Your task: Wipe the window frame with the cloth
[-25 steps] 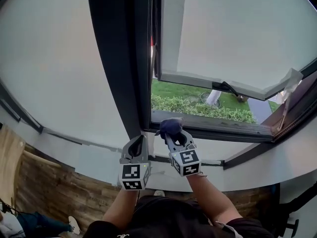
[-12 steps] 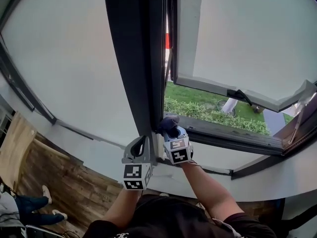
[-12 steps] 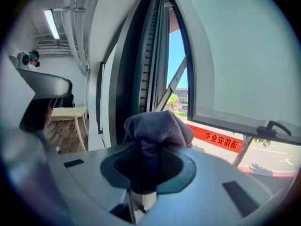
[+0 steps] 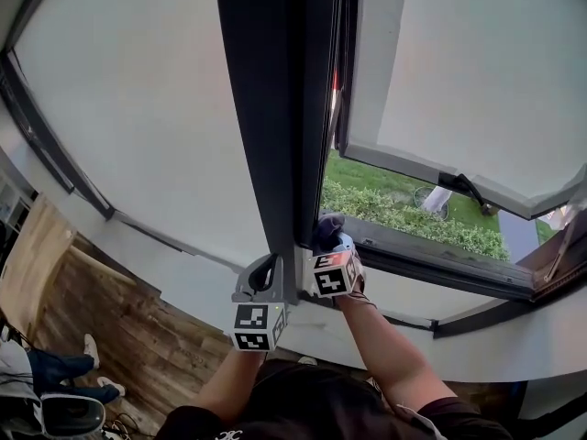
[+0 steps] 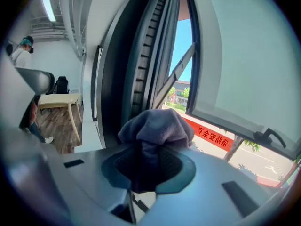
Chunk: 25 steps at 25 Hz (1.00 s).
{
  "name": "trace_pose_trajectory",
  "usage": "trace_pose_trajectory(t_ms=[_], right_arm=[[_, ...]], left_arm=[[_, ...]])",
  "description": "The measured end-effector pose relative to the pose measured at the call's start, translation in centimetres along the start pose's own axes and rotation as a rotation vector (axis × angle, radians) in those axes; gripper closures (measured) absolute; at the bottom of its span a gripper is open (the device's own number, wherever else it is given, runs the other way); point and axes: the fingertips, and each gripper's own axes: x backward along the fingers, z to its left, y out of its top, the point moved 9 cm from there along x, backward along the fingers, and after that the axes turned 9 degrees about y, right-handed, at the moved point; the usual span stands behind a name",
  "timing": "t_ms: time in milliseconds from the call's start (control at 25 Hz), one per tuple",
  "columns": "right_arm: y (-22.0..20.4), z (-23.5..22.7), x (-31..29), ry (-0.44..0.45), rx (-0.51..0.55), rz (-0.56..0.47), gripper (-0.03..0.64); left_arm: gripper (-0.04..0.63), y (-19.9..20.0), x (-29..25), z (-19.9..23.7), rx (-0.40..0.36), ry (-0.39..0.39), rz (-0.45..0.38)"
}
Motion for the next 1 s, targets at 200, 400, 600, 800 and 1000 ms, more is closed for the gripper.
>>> trace_pose_trajectory(t_ms=[200, 400, 600, 800, 1000], right_arm=[[0.2, -0.1, -0.3, 0.035, 0.049, 0.049, 0.543], [0.1, -0.9, -0.7, 0.114, -0.015, 0.115, 0.543], [-0.1, -1.5, -0.2, 0.144, -0.054, 0.136, 0.543], [-0.6, -1.7, 0.4, 0.102, -0.014, 0.116, 0.543], [-1.1, -2.4, 1.5, 0.086, 0.012, 0.102, 0.543]], left_arm=[[0.588, -0.4, -0.9, -0.5, 0.023, -0.013, 0.014], [0.588, -0.4, -1.2, -1.7, 0.028, -0.032, 0.007], [0.588, -0.4, -0.7, -2.6, 0.031, -0.04, 0.004], [0.588, -0.6, -0.2, -2.7, 0.033, -0.035, 0.01], [0.588, -0.9, 0.0, -3.1, 0.036, -0.042, 0.021]])
